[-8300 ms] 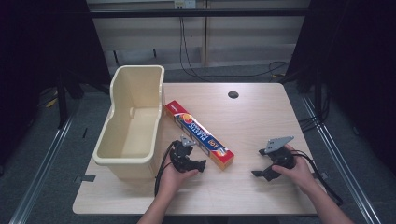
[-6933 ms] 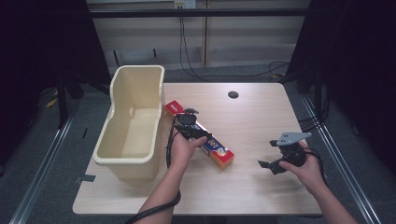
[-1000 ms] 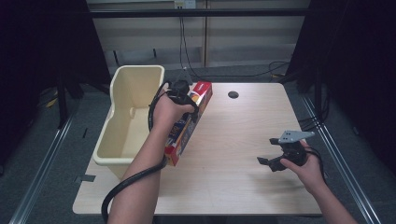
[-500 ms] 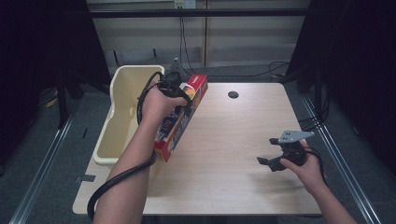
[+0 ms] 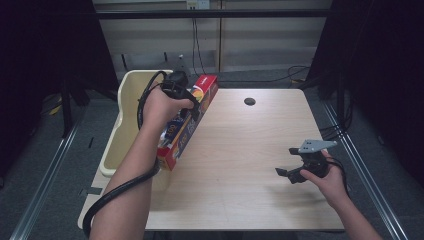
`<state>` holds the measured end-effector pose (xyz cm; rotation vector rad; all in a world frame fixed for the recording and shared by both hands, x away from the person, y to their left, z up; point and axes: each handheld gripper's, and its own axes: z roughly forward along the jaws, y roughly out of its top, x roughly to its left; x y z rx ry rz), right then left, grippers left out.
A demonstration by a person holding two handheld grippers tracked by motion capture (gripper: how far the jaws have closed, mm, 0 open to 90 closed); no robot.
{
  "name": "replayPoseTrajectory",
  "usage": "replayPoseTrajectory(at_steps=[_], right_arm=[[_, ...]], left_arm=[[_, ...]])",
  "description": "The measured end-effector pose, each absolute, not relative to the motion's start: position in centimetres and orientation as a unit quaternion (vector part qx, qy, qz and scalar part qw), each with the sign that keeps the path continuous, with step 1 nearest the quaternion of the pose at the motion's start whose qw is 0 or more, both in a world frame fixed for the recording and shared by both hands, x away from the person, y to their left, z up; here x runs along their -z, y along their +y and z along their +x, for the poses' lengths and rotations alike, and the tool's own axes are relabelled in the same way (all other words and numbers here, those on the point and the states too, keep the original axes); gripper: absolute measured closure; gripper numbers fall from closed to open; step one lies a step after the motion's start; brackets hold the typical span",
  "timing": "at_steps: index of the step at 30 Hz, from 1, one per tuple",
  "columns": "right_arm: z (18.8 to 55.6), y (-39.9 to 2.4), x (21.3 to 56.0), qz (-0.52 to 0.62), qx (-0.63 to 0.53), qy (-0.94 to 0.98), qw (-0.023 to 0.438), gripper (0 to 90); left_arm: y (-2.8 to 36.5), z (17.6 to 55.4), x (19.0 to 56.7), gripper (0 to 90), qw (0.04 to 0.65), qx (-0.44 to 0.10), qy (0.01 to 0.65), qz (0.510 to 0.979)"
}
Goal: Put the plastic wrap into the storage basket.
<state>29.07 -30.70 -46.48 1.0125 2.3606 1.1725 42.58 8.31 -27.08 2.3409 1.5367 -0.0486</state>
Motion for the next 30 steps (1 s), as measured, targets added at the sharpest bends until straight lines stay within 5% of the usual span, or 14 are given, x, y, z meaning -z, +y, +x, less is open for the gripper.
replayPoseTrajectory(at_steps=[30], right_arm=[[29.0, -30.5, 46.5, 0.352, -0.408, 0.828, 0.156, 4.7]], left_arm=[[11.9, 42.1, 24.2, 40.6, 0.175, 0.005, 0.572, 0.802]])
